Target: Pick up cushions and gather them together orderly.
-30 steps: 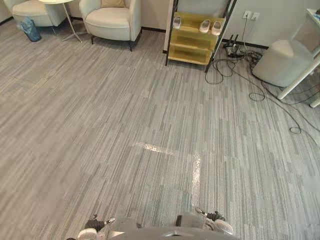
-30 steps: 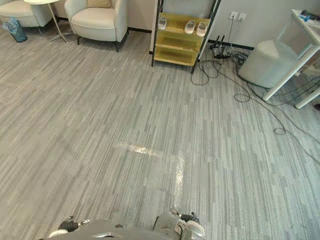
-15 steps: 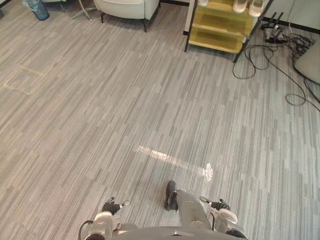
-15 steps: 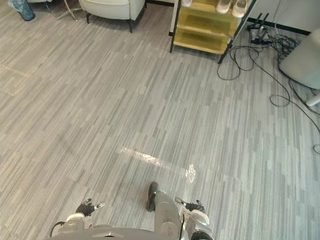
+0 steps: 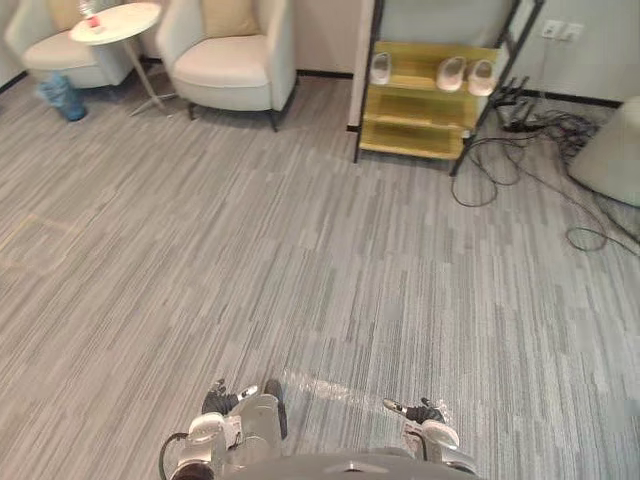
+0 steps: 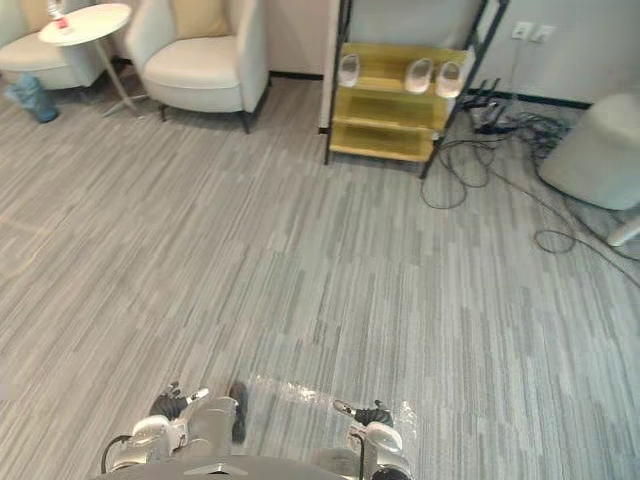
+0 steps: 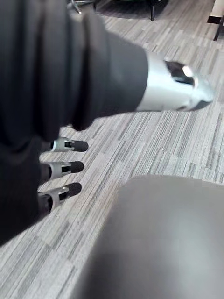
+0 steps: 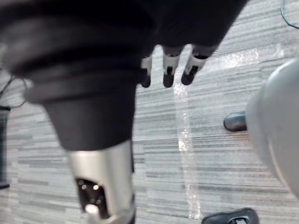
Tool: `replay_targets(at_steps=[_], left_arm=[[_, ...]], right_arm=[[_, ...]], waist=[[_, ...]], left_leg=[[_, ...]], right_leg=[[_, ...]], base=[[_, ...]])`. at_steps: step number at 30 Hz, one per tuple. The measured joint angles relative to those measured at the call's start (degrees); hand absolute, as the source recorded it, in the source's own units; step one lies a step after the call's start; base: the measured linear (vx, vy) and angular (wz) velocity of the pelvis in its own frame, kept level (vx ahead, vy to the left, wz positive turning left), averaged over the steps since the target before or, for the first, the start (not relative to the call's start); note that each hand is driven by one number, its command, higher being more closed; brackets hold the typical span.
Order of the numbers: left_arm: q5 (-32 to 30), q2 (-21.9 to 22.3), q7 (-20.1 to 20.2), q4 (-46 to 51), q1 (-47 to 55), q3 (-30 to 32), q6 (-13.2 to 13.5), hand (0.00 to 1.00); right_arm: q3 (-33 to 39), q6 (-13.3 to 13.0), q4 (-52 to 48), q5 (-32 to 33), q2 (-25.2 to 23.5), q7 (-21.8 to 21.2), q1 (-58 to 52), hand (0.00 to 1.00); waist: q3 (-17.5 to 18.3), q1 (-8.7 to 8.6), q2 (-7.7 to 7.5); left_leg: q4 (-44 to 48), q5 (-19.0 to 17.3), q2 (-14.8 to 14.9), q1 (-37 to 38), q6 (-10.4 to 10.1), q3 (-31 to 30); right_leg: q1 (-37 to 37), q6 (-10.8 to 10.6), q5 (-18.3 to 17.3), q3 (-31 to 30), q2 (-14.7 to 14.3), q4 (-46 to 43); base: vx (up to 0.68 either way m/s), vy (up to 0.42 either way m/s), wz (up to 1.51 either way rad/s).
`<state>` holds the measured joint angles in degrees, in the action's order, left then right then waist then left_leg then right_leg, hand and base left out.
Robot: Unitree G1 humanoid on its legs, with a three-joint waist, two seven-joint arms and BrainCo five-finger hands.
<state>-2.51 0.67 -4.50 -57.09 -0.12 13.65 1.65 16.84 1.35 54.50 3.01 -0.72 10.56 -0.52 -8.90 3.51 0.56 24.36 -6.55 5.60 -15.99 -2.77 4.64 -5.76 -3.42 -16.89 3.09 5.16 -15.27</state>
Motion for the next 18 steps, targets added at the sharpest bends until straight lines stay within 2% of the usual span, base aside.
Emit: replay_targets(at_steps=[2, 3, 5, 7, 8, 9, 10, 11, 12, 16, 18], left_arm=[[0.1, -0.6, -0.1, -0.4, -0.1, 1.3, 0.0, 0.00], [0.1, -0.7, -0.1, -0.7, -0.1, 1.6, 0.0, 0.00], [0.1, -1.0, -0.1, -1.7, 0.0, 1.6, -0.1, 0.00], [0.1, -1.3, -0.1, -2.7, 0.0, 1.3, -0.2, 0.00], [0.1, -1.5, -0.1, -2.9, 0.0, 0.9, -0.3, 0.00], [0.2, -2.0, -0.1, -3.7, -0.2, -0.6, -0.4, 0.00], [0.2, -2.4, -0.1, -4.3, -0.2, -1.6, -0.4, 0.00], [0.2, -2.6, 0.0, -4.3, -0.2, -1.7, -0.4, 0.00], [0.1, -2.8, 0.0, -4.5, -0.2, -2.1, -0.5, 0.00], [0.1, -0.7, 0.1, -5.2, 1.0, -2.5, -0.5, 0.00], [0.1, -0.4, 0.1, -5.1, 1.4, -2.5, -0.5, 0.00]], right_arm=[[-0.8, 0.0, 0.1, -0.1, -1.2, 0.0, -0.5, 0.00], [-0.9, 0.1, 0.1, -0.2, -1.7, -0.2, -0.8, 0.00], [-0.9, 0.1, 0.3, -1.0, -2.0, -0.4, -0.8, 0.00], [-0.7, 0.1, 0.7, -1.2, -2.1, -0.6, -0.4, 0.00], [-0.6, 0.1, 0.8, -1.2, -2.1, -0.6, -0.1, 0.00], [-0.1, 0.1, 1.3, -1.2, -1.8, -0.7, 0.9, 0.00], [0.2, 0.1, 2.2, -1.5, -1.3, -0.5, 0.9, 0.00], [0.2, 0.1, 2.6, -2.2, -1.2, -0.6, 0.9, 0.00], [0.5, 0.1, 3.0, -2.7, -0.6, -0.6, 0.4, 0.00], [2.1, 0.1, 5.1, -3.1, 2.6, -0.6, -0.4, 0.00], [2.4, 0.1, 5.1, -3.1, 3.2, -0.6, -0.8, 0.00]], waist=[[0.3, 0.96, -0.94], [1.0, 1.60, -2.06], [1.3, 1.97, -1.98], [2.1, 2.10, -2.30], [1.9, 2.08, -1.86], [2.0, 1.89, -1.42], [2.1, 1.19, -1.19], [2.3, 1.22, -1.55], [3.0, 1.05, -1.43], [5.2, 1.24, 1.72], [5.1, 1.21, 2.21]], left_leg=[[2.8, -3.2, 0.0, 1.1, 0.8, 2.9], [3.5, -4.8, 0.2, 2.9, 1.6, 5.7], [3.2, -6.3, 0.2, 5.7, 2.3, 8.8], [0.9, -6.1, 0.3, 7.8, 2.9, 10.6], [0.0, -6.0, 0.4, 8.3, 3.0, 11.0], [-1.6, -5.4, 0.8, 9.4, 3.2, 11.1], [-1.8, -4.7, 0.9, 9.9, 3.2, 10.2], [-1.8, -4.5, 0.4, 9.9, 3.2, 9.1], [-2.5, -4.3, -0.8, 10.1, 2.7, 7.0], [-10.4, 0.3, -0.8, 12.0, 0.6, 4.7], [-13.0, 2.0, -0.7, 13.4, 0.3, 4.6]], right_leg=[[0.0, 0.1, 0.1, -2.5, 1.2, -1.7], [0.0, 0.2, 0.1, -4.2, 2.2, -3.1], [1.3, 0.2, 0.8, -5.6, 3.2, -6.4], [5.5, -2.0, 2.5, -4.5, 4.4, -12.6], [6.6, -2.1, 2.2, -3.2, 5.1, -14.1], [7.9, -1.7, 0.6, 1.9, 5.8, -14.4], [7.9, -0.8, 0.9, 7.1, 5.8, -10.3], [7.9, 0.0, 3.1, 7.6, 5.4, -7.0], [6.9, -1.8, 3.3, 7.9, 5.0, -4.7], [4.8, -1.4, 6.6, 8.9, 2.9, 1.4], [3.7, -1.2, 7.6, 8.9, 2.3, 3.3]], base=[[0.29, 0.275, -0.71], [0.32, 0.281, -0.99], [0.22, 0.178, -0.82], [0.15, 0.090, -0.63], [0.14, 0.017, -0.42], [0.13, -0.047, -0.13], [0.12, -0.079, 0.00], [0.10, -0.142, 0.26], [0.10, -0.145, 0.28], [0.06, -0.107, 0.13], [-0.01, -0.078, -0.03]])
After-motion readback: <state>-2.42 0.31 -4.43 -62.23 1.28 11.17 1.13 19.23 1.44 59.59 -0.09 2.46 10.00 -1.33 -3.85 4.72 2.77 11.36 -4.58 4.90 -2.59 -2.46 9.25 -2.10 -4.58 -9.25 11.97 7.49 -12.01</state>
